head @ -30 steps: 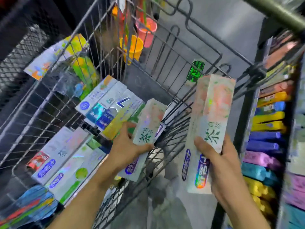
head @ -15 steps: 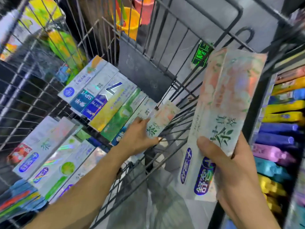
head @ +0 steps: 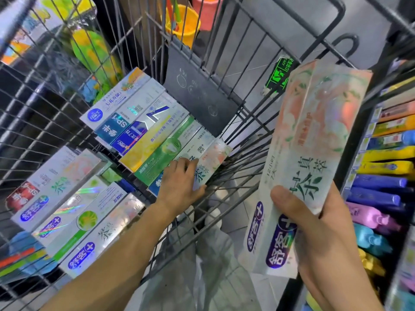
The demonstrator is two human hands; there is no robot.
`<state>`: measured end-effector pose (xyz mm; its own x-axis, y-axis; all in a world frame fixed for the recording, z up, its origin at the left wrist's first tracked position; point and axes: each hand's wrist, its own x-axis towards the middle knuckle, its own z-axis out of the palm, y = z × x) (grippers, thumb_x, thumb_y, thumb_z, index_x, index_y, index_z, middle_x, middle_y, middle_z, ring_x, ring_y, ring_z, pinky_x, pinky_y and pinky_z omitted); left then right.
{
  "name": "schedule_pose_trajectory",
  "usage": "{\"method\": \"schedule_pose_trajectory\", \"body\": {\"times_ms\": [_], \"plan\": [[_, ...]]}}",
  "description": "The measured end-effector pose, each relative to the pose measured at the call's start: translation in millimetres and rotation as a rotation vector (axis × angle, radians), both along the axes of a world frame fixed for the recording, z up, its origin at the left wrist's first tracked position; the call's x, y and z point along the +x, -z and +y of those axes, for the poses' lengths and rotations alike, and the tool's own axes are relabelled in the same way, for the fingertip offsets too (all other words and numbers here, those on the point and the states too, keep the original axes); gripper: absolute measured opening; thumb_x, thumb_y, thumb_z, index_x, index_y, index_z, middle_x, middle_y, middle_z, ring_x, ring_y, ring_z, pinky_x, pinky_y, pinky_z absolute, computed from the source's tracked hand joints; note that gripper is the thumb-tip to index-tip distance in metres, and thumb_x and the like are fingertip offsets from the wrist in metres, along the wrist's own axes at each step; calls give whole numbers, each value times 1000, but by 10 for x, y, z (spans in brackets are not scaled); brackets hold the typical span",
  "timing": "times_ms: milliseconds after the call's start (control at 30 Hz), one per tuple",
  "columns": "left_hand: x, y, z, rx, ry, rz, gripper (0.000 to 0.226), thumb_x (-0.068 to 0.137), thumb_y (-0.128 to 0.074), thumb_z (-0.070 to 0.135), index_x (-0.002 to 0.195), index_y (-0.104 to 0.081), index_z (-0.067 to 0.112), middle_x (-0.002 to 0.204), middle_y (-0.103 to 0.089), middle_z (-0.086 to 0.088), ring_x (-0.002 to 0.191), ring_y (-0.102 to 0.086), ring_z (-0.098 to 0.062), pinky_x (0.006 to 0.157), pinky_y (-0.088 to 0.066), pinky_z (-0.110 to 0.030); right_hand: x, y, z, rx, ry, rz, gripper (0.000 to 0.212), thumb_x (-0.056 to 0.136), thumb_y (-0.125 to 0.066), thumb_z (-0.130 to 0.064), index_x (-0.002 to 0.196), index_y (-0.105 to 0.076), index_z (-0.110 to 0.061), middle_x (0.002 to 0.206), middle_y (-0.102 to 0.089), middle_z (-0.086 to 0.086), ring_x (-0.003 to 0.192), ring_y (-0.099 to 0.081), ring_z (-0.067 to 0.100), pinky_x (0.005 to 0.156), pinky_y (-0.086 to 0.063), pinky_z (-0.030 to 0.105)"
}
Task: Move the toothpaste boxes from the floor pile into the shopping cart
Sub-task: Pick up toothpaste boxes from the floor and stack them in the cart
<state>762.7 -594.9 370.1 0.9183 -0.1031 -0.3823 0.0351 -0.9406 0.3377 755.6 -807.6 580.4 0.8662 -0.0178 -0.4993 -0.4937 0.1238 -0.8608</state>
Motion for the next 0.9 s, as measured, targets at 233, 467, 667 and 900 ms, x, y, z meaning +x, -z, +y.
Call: {"method": "schedule_pose_trajectory", "body": {"times_ms": [233, 467, 667, 900], "plan": [[-117, -21, 247, 130, 159, -98, 59, 93, -45, 55, 137, -57, 18, 134, -58, -12, 114, -55, -36, 89, -46, -46, -76, -160, 14, -71, -61, -4, 69, 53, -90, -57, 116, -68, -39, 114, -74, 0, 107, -70, 23, 78, -58, 24], [-470, -604, 868, 167, -83, -87, 63, 98, -33, 56, 144, -51, 17, 140, -57, -13, 127, -52, -36, 103, -45, -50, -53, -533, 309, -200, -287, -68, 85, 39, -86, -75, 113, -63, -40, 110, -74, 2, 99, -71, 19, 85, -59, 40], [-1360, -1109, 1619, 250, -427, -149, 67, 94, -34, 54, 141, -54, 10, 140, -57, -16, 127, -53, -39, 104, -44, -52, 66, -688, 1112, -133, -563, -162, 82, 41, -86, -45, 115, -52, -32, 96, -74, -4, 81, -73, 15, 71, -56, 38], [-2279, -1304, 2281, 376, -706, -199, 73, 92, -35, 54, 146, -48, 6, 150, -48, -16, 143, -38, -36, 117, -23, -55, -24, -536, 2124, -436, -1010, -310, 57, 66, -89, -40, 108, -51, -34, 95, -70, -12, 83, -65, 0, 67, -51, 25]]}}
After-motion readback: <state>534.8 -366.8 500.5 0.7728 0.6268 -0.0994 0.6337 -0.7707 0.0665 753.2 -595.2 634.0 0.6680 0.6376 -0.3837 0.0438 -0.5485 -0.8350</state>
